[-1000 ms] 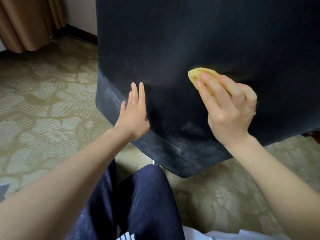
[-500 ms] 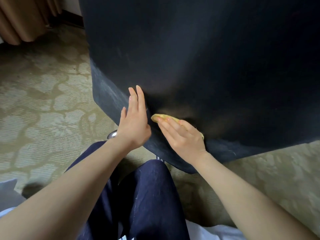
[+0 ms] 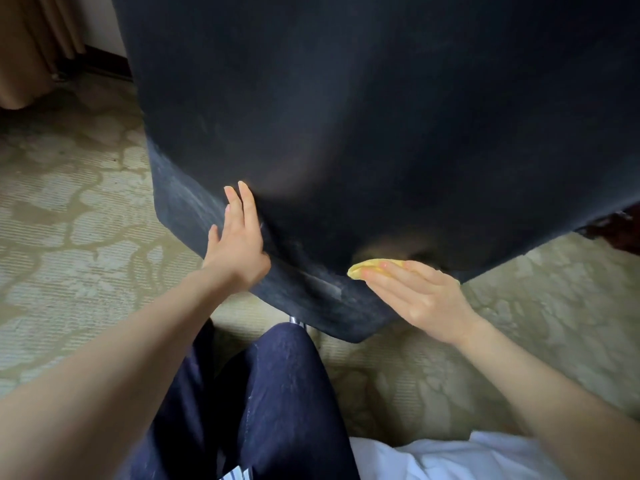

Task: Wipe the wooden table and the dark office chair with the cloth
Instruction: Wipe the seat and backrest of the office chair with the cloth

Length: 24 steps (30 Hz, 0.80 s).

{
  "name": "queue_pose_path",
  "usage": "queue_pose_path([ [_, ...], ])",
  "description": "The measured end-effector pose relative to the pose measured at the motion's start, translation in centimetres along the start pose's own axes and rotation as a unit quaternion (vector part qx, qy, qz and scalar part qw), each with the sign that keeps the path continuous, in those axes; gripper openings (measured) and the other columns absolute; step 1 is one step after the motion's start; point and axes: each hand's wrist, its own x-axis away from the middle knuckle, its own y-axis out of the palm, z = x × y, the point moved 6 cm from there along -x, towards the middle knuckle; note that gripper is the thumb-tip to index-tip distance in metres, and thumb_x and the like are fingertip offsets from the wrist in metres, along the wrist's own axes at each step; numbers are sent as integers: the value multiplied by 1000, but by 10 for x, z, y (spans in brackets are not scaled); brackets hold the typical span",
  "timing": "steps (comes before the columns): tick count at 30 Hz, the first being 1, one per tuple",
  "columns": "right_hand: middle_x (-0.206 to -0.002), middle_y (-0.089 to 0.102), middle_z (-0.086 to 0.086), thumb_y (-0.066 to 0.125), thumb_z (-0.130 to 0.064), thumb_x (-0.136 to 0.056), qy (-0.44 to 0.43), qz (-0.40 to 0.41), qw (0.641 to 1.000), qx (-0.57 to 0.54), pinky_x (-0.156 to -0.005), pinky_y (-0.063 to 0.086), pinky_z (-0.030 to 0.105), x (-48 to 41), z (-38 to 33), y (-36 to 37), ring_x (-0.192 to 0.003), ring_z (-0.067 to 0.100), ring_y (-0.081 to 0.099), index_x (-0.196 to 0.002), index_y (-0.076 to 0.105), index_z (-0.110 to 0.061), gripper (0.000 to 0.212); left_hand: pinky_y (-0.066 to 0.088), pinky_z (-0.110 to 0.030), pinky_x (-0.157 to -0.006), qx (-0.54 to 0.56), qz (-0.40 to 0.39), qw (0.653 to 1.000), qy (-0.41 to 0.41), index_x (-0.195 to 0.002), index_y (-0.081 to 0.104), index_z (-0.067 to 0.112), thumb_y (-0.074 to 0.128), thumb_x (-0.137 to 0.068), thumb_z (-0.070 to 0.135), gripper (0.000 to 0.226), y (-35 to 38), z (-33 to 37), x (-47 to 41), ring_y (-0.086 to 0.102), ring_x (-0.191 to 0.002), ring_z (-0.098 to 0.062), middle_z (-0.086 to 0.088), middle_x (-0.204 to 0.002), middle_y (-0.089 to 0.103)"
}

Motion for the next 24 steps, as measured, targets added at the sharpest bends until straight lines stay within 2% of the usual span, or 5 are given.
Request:
queue_pose_path([
  [10,-109,70,-4,77,-8,-81,-8,148,966,210,-79,45,30,-13,55,-107,-103,15,58,-100,77,-16,21,14,-46,-114,101,31,994,10,-145,-26,17,52,-84,3,100,7,19,15,14,-141,-40,-12,-155,-23],
  [15,-107,70,-8,86,-10,-72,39,174,962,205,-77,42,28,-10,47,-84,-103,12,54,-102,76,-20,34,11,-35,-112,201,23,979,1,-144,-29,14,46,-83,-5,98,19,35,10,0,-141,-38,-13,-151,-33],
  [19,-118,66,-13,80,-12,-79,63,170,969,167,-74,45,27,4,32,-49,-108,9,52,-115,68,-24,40,13,-15,-94,217,40,975,-5,-144,-27,9,40,-77,-14,98,25,35,5,-3,-137,-34,-16,-150,-34],
  [22,-126,61,-14,77,-13,-81,71,135,979,135,-79,46,27,16,15,-19,-112,8,50,-123,62,-24,46,-5,10,-76,224,46,974,2,-143,-27,4,37,-73,-17,97,29,33,0,-13,-139,-30,-19,-150,-33],
  [24,-124,62,-13,75,-11,-80,60,99,987,115,-84,47,26,26,2,0,-114,8,50,-124,61,-21,46,-11,9,-81,232,41,972,4,-142,-28,3,36,-71,-18,98,32,32,-2,-22,-138,-25,-20,-149,-33],
])
